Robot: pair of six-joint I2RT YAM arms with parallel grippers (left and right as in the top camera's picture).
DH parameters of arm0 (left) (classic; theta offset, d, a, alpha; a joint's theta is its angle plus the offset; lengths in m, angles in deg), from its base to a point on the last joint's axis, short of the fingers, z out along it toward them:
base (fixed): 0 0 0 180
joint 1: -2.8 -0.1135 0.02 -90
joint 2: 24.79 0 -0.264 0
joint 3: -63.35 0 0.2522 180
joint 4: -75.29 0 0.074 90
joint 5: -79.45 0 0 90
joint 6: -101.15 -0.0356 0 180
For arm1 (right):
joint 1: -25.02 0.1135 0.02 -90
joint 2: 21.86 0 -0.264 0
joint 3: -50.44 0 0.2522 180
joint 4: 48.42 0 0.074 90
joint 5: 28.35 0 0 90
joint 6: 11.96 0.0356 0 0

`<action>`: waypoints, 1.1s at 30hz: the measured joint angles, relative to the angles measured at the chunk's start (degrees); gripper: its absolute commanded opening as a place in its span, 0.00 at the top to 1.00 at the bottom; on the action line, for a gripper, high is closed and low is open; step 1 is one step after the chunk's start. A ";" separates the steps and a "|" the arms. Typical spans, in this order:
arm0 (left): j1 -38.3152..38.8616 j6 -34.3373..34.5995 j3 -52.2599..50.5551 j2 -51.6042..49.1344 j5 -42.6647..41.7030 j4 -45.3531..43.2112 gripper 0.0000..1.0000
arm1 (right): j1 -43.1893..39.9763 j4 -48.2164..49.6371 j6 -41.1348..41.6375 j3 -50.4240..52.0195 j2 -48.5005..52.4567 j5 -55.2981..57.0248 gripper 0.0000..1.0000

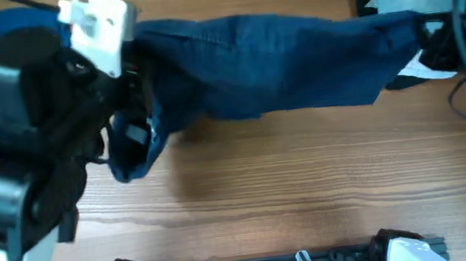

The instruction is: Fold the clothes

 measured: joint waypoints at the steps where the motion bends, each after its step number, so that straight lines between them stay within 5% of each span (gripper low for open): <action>1: -0.02 0.20 1.05 0.50 0.00 -0.37 0.96 | -0.98 -1.66 -0.02 -1.25 0.00 0.13 0.96; 12: 0.00 4.52 4.85 9.81 -0.39 3.85 0.96 | -7.58 -17.18 -0.55 -20.61 -6.23 0.46 0.96; 18: 0.00 6.54 4.96 9.44 -0.39 8.33 0.96 | -7.63 -22.62 -1.51 -23.23 -7.50 1.11 0.96; 25: 0.00 6.71 5.22 -1.68 5.95 7.85 0.96 | -7.67 -21.05 -2.10 -23.23 -0.76 2.10 0.96; 33: 0.07 6.69 5.20 -15.37 14.47 -3.37 0.96 | -7.65 -16.48 -5.97 -23.21 15.26 -4.02 0.96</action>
